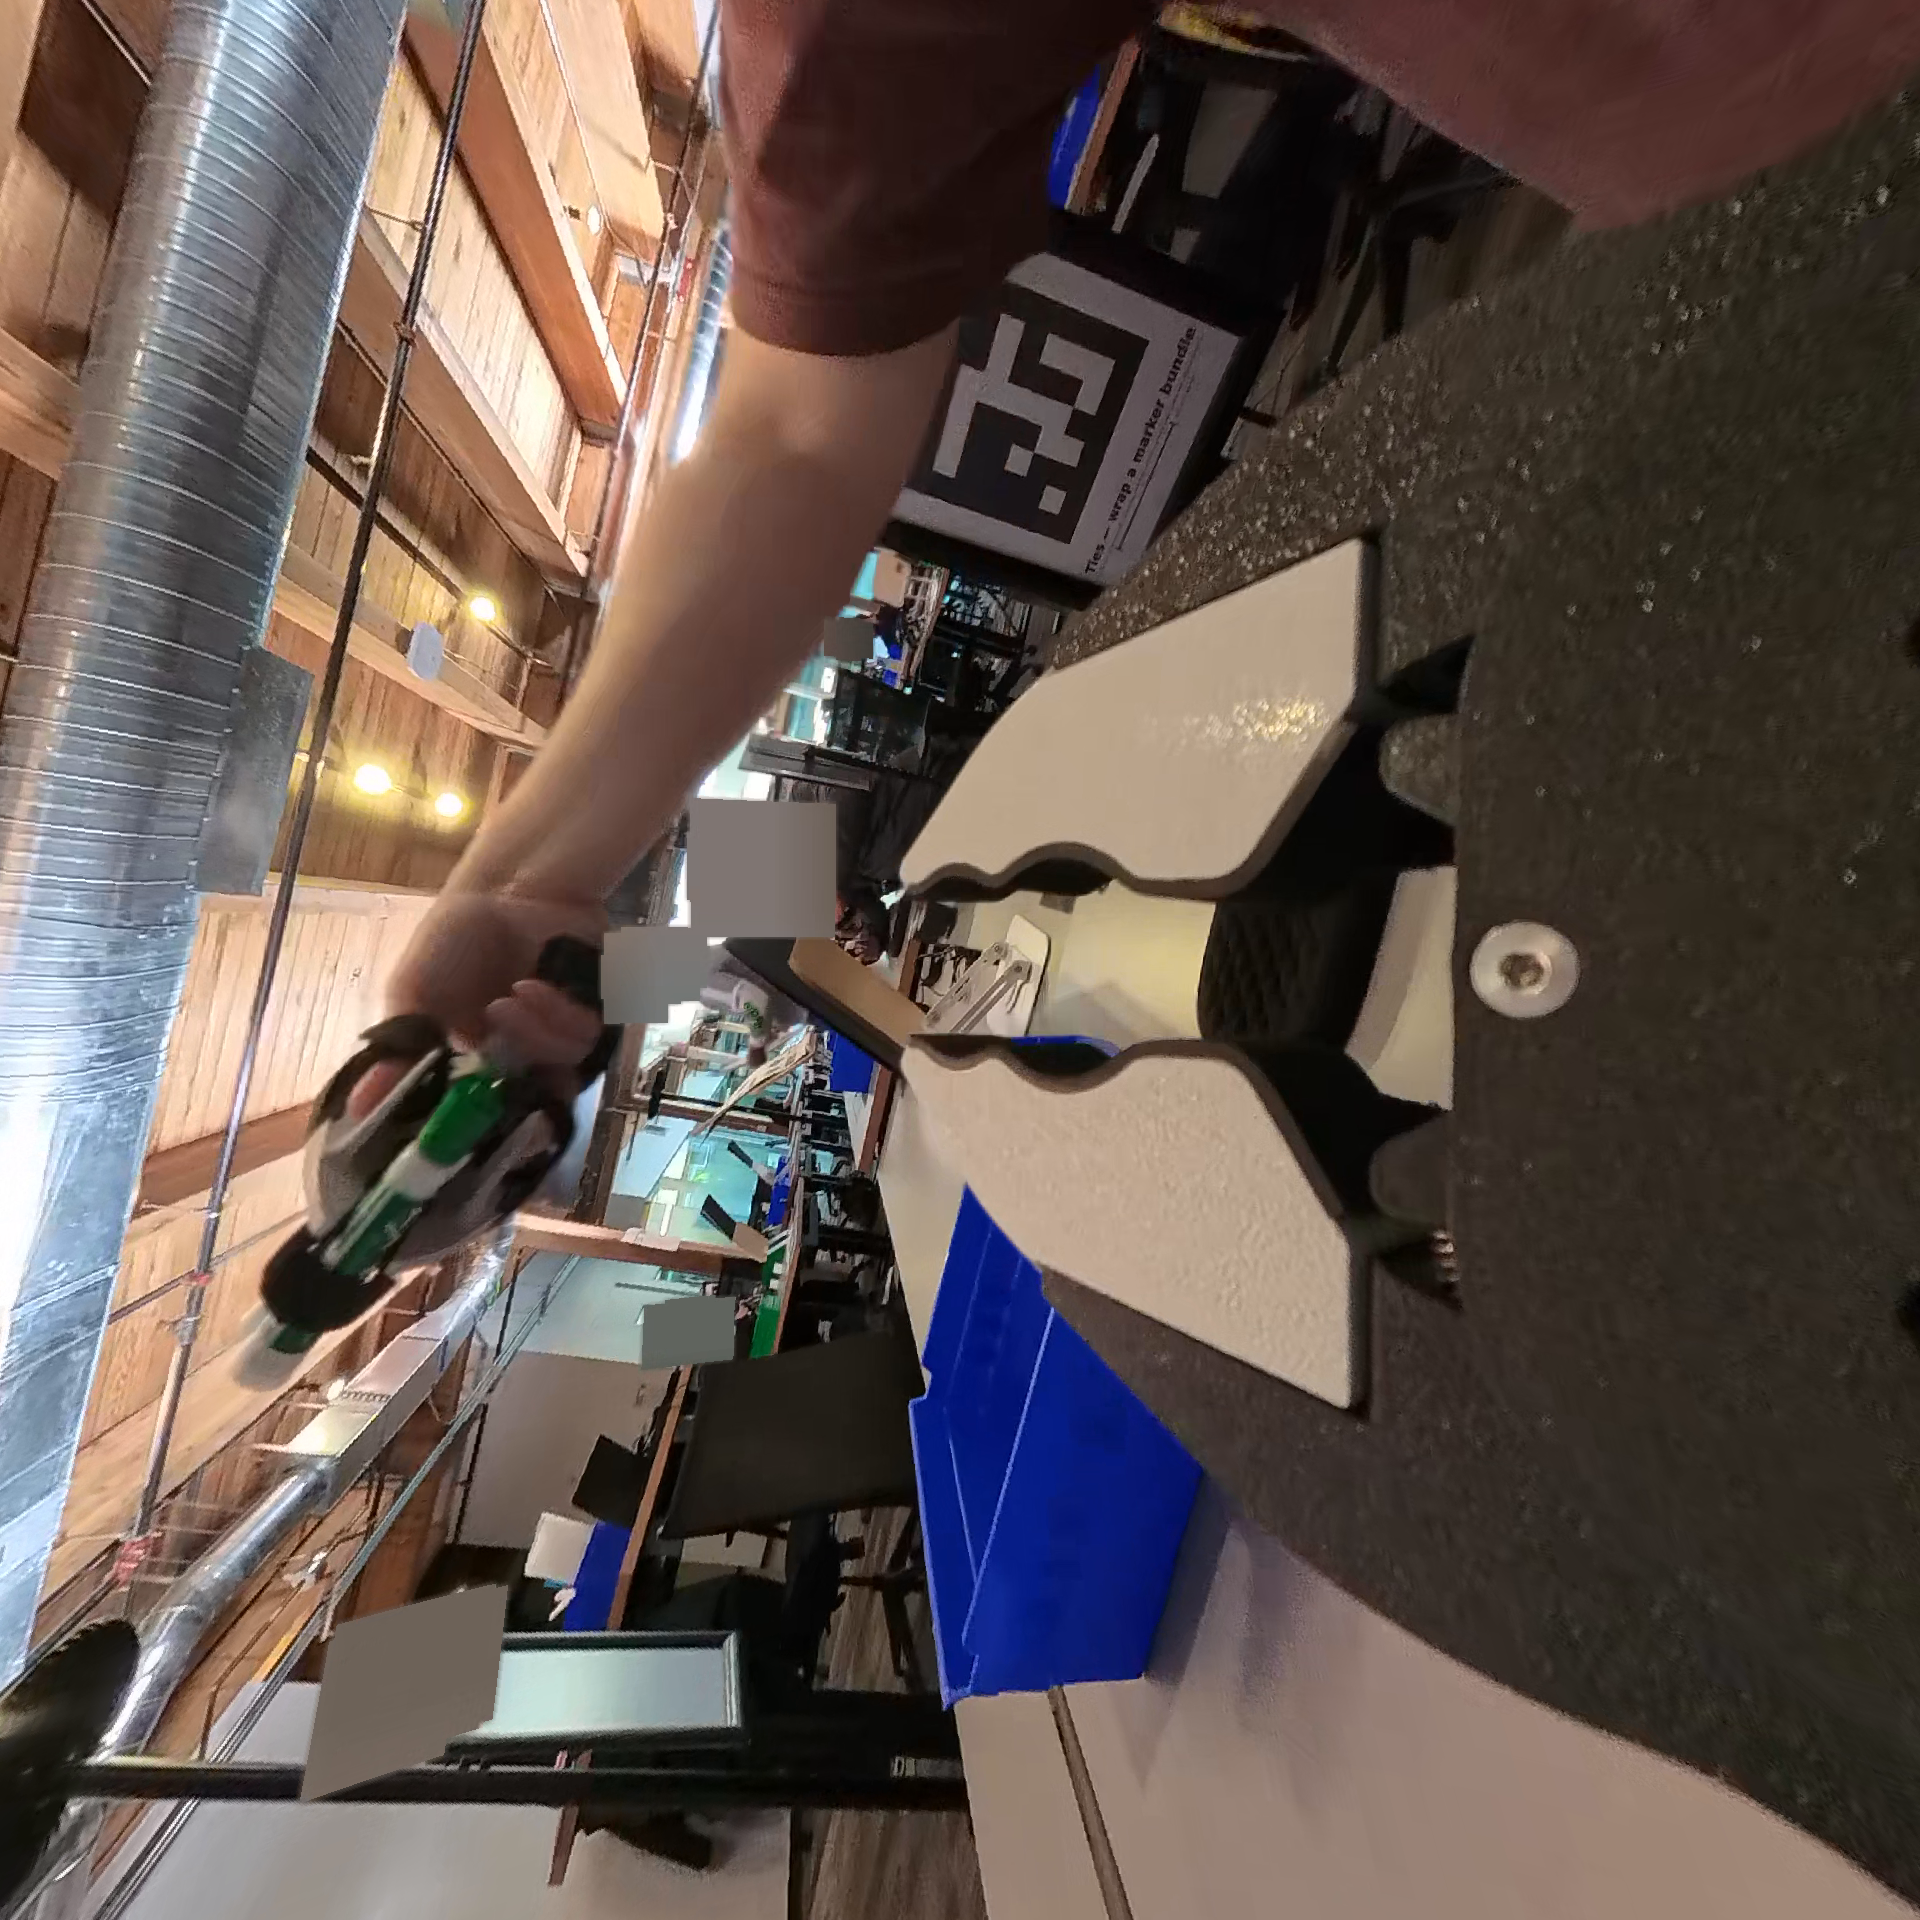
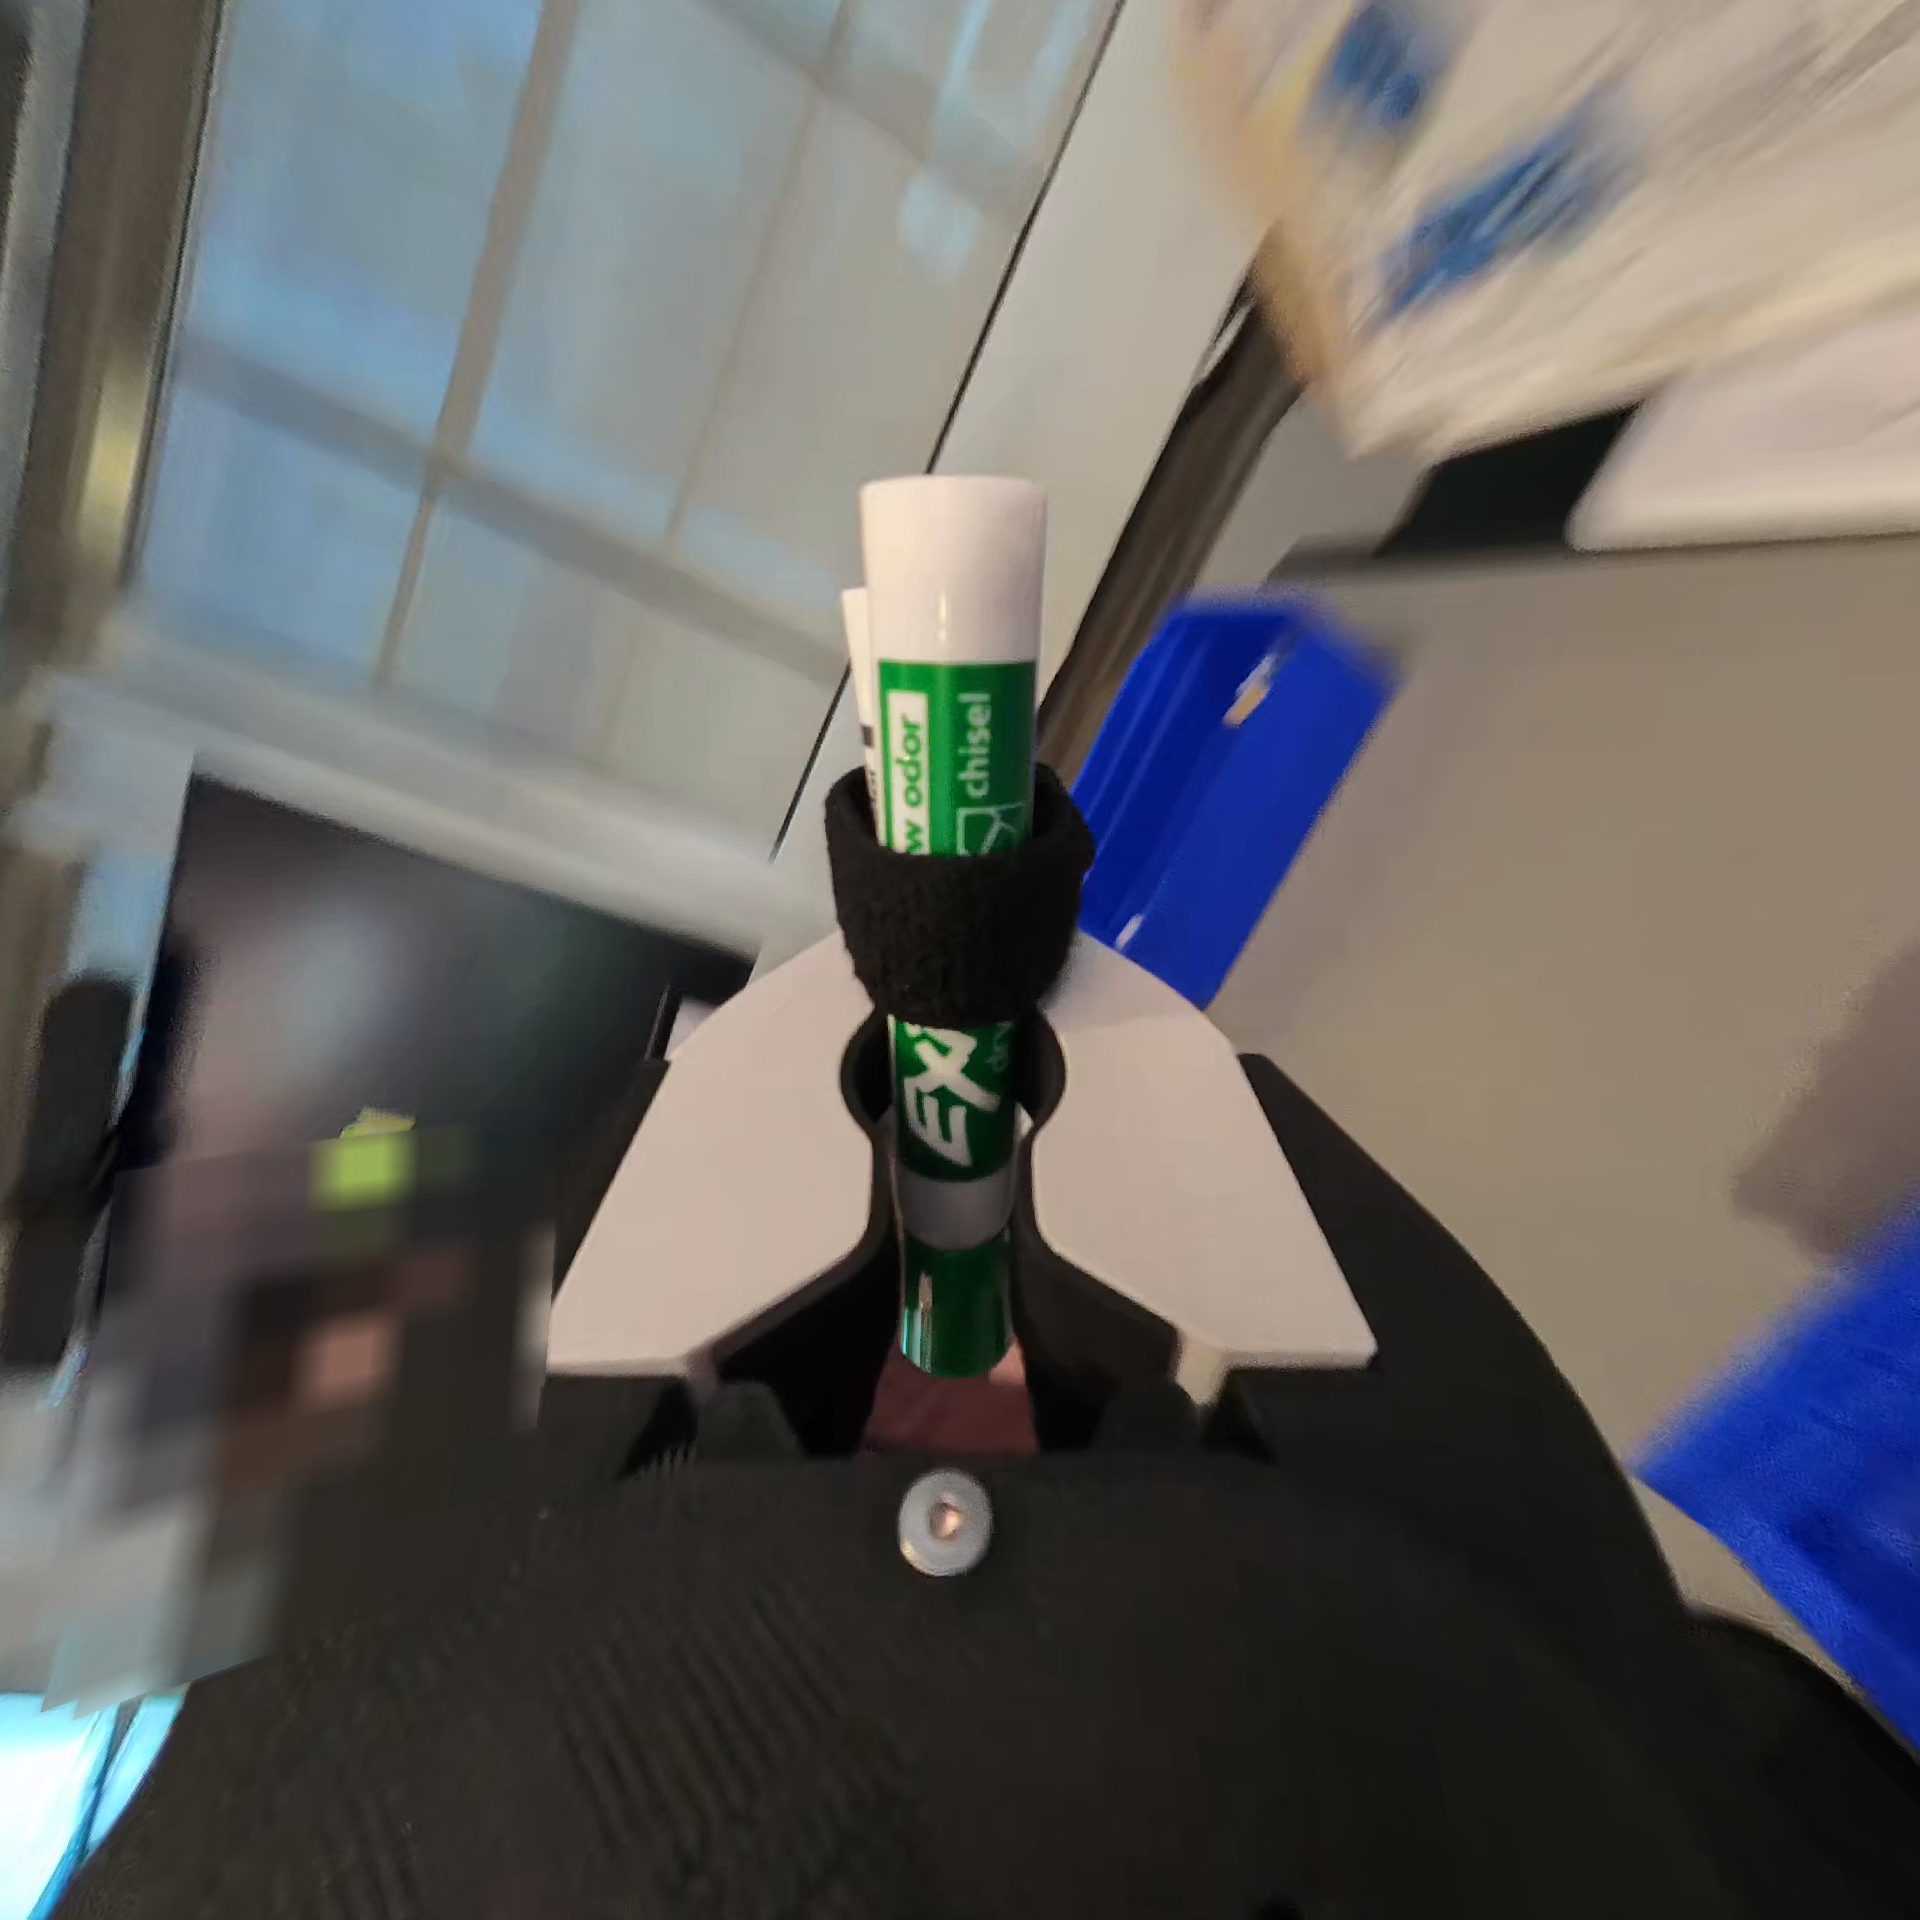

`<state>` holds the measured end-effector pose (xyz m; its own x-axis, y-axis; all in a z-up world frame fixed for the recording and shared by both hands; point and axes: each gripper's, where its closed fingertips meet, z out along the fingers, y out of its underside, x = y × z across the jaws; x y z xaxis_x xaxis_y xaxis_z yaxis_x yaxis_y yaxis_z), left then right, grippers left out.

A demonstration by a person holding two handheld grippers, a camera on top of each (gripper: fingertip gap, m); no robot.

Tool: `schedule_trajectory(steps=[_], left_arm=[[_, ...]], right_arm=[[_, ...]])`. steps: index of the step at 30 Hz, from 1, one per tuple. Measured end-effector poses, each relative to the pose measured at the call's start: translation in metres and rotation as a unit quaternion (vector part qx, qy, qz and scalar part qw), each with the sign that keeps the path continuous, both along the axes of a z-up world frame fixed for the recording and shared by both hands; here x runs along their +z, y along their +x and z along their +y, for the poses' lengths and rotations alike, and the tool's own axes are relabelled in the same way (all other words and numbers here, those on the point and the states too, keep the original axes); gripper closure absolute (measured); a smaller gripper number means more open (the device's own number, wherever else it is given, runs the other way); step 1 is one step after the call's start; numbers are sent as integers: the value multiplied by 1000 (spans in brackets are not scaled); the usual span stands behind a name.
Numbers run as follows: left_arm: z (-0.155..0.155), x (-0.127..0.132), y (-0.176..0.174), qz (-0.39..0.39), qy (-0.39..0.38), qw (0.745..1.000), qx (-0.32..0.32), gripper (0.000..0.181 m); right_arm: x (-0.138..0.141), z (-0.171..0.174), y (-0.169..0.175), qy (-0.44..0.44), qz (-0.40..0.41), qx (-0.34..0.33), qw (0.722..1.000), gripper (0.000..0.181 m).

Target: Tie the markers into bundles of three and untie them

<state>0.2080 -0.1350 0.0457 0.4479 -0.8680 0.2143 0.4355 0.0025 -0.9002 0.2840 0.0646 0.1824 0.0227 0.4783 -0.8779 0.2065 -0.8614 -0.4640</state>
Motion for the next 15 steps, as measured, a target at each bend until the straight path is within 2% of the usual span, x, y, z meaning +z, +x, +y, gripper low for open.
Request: schedule_trajectory(steps=[3,5,9,15], left_arm=[[-1,-3,6,18,-5,1000,-4,157],[-1,-7,9,32,-5,999,-2,157],[2,-17,22,55,-19,998,-17,157],[14,-41,33,107,-43,993,-5,157]], right_arm=[[31,63,67,-4,-7,-125,992,162],[48,87,117,-11,-12,-193,981,162],[68,100,188,-25,-23,-275,961,162],[102,101,236,-23,17,-312,950,162]])
